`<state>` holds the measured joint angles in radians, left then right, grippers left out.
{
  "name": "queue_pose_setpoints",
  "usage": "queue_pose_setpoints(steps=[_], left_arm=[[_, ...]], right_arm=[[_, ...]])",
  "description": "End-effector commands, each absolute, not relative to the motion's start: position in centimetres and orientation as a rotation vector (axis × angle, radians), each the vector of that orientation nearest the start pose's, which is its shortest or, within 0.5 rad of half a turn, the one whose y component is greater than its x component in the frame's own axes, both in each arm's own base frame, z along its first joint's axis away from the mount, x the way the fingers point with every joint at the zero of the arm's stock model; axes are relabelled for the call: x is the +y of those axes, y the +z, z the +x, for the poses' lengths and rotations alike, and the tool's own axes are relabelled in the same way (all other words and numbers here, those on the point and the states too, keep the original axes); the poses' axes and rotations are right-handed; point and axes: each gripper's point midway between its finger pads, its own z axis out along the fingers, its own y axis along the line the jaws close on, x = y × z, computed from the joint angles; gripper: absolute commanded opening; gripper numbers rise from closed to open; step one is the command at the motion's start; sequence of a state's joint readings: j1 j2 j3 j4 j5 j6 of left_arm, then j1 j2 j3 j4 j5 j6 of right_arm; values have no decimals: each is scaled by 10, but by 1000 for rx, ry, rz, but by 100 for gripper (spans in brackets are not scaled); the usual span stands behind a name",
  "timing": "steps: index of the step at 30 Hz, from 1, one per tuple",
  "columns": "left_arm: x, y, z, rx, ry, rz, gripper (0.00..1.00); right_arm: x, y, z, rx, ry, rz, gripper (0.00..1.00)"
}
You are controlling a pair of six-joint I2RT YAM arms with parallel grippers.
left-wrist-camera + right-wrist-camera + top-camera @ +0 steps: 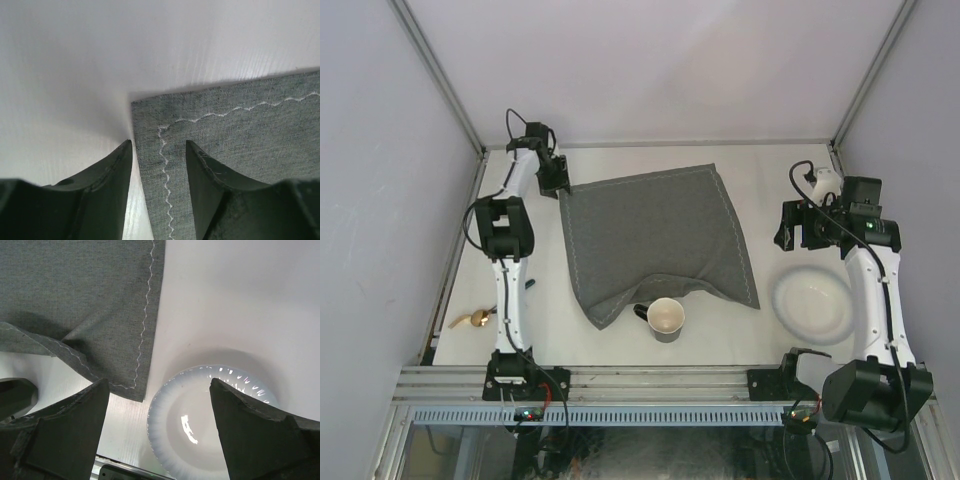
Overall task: Set the dinner table for one person
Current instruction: Flatten out the napkin at the center of the board.
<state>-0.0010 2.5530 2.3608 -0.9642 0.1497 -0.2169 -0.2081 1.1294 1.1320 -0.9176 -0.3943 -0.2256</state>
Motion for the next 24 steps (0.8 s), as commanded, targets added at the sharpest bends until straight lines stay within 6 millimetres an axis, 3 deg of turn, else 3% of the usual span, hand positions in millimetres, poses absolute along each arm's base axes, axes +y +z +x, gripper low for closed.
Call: queue_pose_setpoints(steps=[1, 6, 9, 13, 21, 24], left_arm=[[-43, 45, 557, 2708, -189, -155, 47], [-45, 42, 552, 2730, -212, -150, 12], [-49, 41, 550, 2738, -237, -149, 2], [-48, 45, 556, 2716, -234, -131, 0], [-35, 90, 600, 2502, -154, -109, 0], [-35, 96, 609, 2472, -152, -106, 0]], right_arm=[[1, 210, 273, 2357, 265, -204, 82], [1, 211, 272, 2354, 265, -204, 82], [1, 211, 271, 2353, 267, -201, 82], [2, 210, 271, 2354, 275, -203, 81], [1, 210, 272, 2357, 268, -198, 82], [-1, 208, 272, 2366, 264, -189, 81]])
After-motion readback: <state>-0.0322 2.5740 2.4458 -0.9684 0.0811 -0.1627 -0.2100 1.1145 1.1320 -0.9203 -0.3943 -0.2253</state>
